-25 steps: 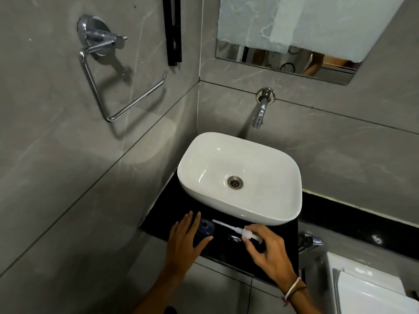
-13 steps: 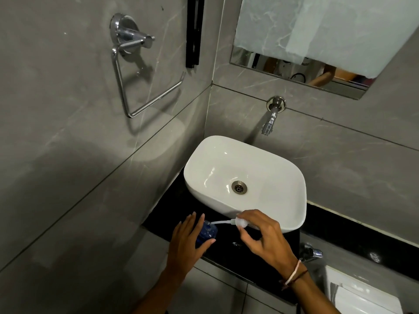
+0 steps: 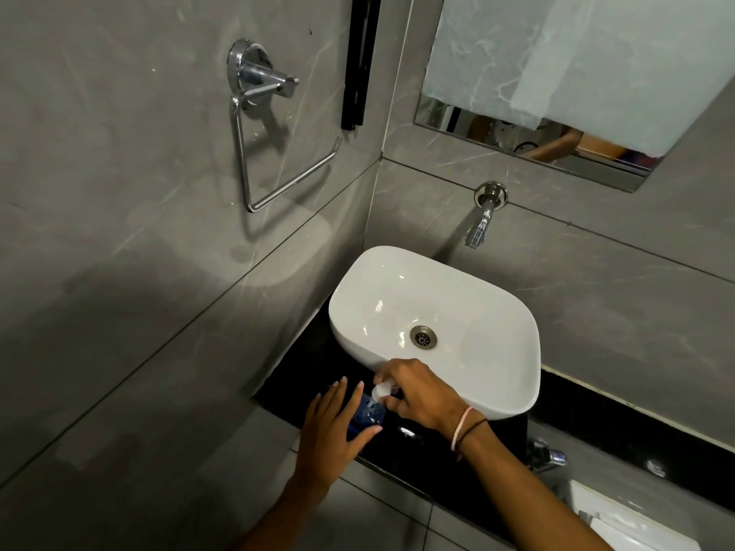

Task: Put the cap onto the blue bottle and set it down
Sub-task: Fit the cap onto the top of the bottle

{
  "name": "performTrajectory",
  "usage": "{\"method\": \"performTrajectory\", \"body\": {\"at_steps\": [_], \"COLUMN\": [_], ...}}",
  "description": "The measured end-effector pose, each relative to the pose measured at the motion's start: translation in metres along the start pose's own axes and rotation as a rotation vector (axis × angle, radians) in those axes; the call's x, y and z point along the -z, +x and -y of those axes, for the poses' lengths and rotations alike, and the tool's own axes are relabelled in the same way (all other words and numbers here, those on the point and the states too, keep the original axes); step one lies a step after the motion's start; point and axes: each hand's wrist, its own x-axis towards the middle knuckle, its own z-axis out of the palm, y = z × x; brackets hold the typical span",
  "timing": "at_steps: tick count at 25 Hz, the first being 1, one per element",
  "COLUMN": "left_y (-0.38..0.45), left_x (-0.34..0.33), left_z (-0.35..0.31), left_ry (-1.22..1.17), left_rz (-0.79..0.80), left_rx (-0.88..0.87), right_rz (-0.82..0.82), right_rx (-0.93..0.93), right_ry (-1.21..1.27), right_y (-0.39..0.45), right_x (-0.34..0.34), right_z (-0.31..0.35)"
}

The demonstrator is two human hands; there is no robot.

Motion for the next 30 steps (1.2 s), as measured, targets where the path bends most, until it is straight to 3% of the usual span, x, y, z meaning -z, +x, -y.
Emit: {"method": "performTrajectory", "body": {"at_steps": [6, 10, 18, 30], "left_y": [0.001, 0.001, 0.0, 0.0], "left_x": [-0.001, -0.003, -0.001, -0.002], "left_z": [0.0, 0.002, 0.002, 0.0], "left_ry": [0.004, -0.002, -0.009, 0.012], "left_rz": [0.007, 0.004, -0.019, -0.057], "left_rx": [0.036, 0.037, 0.01, -0.009], "right_rz": [0.167, 0.116, 0.003, -0.188], "right_rx": [0.076, 0.044, -0.21, -0.262], "right_ry": [-0.162, -0.186, 0.364, 0.49], "right_y": [0.022, 0.023, -0.005, -0.005], "right_x": [-0.016, -0.028, -0.04, -0.055], "right_z": [0.013, 0.011, -0.02, -0.015]}}
